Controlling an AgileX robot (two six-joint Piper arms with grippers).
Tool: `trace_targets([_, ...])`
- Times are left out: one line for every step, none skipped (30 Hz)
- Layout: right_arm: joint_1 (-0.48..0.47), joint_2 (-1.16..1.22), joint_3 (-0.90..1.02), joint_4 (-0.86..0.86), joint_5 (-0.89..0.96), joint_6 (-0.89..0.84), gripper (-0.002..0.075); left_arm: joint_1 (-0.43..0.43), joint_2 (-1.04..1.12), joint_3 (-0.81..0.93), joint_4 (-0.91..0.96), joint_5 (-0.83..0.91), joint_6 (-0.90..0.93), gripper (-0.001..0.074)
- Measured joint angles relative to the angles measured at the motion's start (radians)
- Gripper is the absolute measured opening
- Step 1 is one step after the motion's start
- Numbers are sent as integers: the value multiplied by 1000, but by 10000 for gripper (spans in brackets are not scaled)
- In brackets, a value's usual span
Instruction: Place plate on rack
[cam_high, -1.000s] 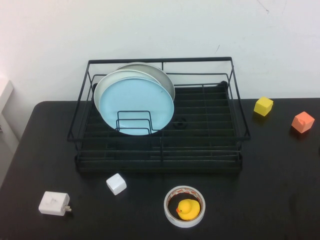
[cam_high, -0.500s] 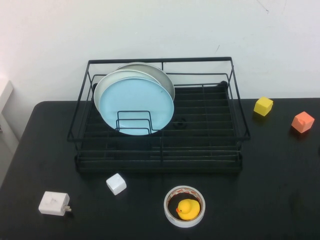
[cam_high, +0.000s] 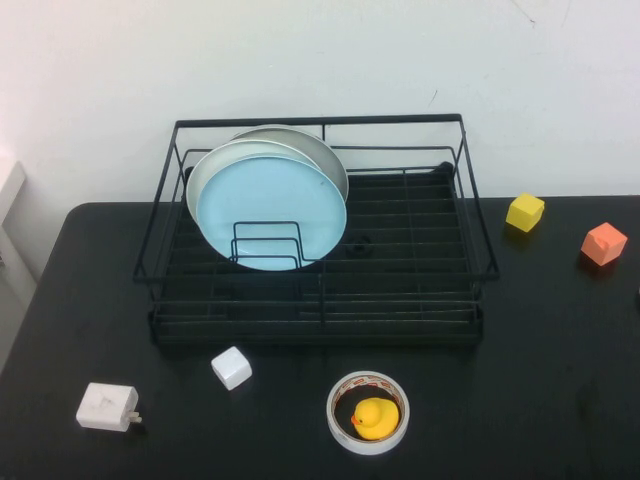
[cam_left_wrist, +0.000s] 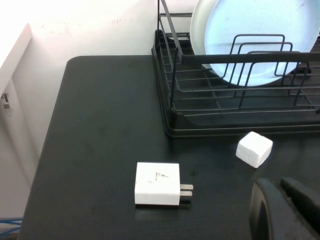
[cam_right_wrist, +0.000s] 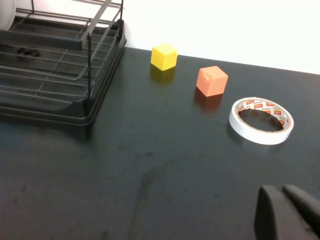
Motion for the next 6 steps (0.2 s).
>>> trace_targets([0, 0, 0, 1, 0, 0, -2, 0, 0, 0, 0, 0, 0, -1])
trace_targets([0, 0, 0, 1, 0, 0, -2, 0, 0, 0, 0, 0, 0, -1])
trace_targets([0, 0, 0, 1, 0, 0, -2, 0, 0, 0, 0, 0, 0, -1])
trace_targets([0, 0, 0, 4, 0, 0, -2, 0, 0, 0, 0, 0, 0, -1])
trace_targets([0, 0, 0, 4, 0, 0, -2, 0, 0, 0, 0, 0, 0, -1])
trace_targets([0, 0, 0, 4, 0, 0, -2, 0, 0, 0, 0, 0, 0, -1])
